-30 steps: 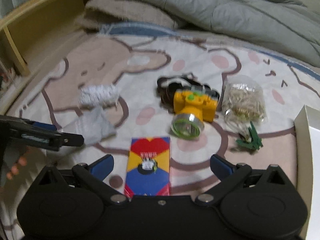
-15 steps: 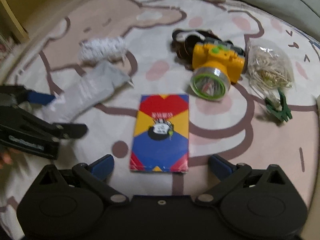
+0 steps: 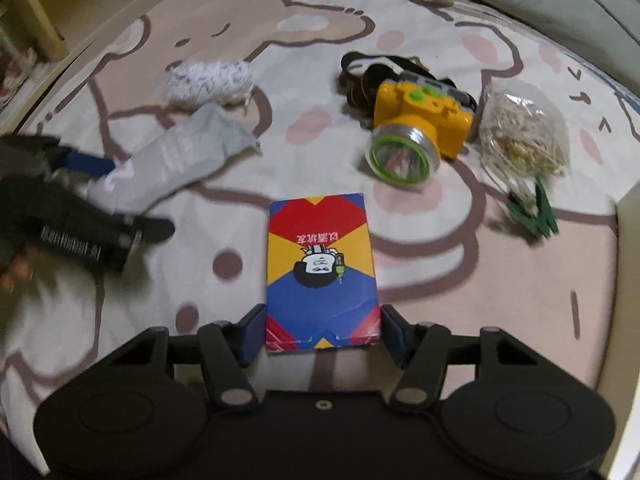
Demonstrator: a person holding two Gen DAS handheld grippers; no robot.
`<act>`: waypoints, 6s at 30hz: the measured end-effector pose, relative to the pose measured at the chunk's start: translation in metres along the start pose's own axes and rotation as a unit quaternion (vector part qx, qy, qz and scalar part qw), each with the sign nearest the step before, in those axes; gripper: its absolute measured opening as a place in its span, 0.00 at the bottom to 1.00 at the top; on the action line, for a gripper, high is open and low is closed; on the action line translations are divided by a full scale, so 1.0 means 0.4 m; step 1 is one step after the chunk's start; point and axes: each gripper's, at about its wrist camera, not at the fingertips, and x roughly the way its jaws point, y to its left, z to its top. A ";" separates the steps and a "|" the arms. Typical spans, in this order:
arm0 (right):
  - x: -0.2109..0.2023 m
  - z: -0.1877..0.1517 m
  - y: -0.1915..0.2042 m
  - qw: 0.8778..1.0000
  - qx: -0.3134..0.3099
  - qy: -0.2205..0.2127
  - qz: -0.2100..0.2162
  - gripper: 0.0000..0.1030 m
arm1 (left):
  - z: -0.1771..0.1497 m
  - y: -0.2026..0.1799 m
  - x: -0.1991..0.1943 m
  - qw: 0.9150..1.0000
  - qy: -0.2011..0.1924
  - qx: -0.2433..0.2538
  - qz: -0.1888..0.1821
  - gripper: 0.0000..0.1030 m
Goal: Organize objects
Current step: 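Grasp the red-yellow-blue card box with the right tool while the left tool grasps the grey packet, then lift the card box with the right tool while the left tool lifts the grey packet, then carry the card box with the right tool while the left tool carries the packet over the box, then open both tools to drop the card box and grey packet into the white box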
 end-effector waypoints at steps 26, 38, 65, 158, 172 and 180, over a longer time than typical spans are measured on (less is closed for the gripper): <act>-0.146 -0.251 -0.073 0.997 -0.063 0.027 0.040 0.62 | 0.006 -0.108 -0.032 0.999 0.013 0.011 -0.037 0.65; -0.113 -0.256 -0.054 0.997 -0.081 -0.001 0.013 0.87 | -0.093 -0.230 -0.059 0.988 0.032 0.143 -0.047 0.65; -0.115 -0.216 -0.084 0.999 -0.001 -0.003 0.037 0.60 | -0.093 -0.223 -0.015 0.993 0.017 0.117 -0.013 1.00; -0.321 -0.290 -0.811 0.943 0.262 -0.143 -0.147 0.67 | 0.290 -0.957 0.113 0.966 -0.022 -0.148 -0.212 0.64; -0.327 -0.292 -0.821 0.941 0.278 -0.148 -0.125 0.55 | 0.293 -0.951 0.052 0.978 -0.036 -0.078 -0.190 0.67; -0.300 -0.319 -0.868 0.914 0.367 -0.155 -0.082 0.49 | 0.281 -0.943 0.009 0.982 -0.049 -0.029 -0.178 0.67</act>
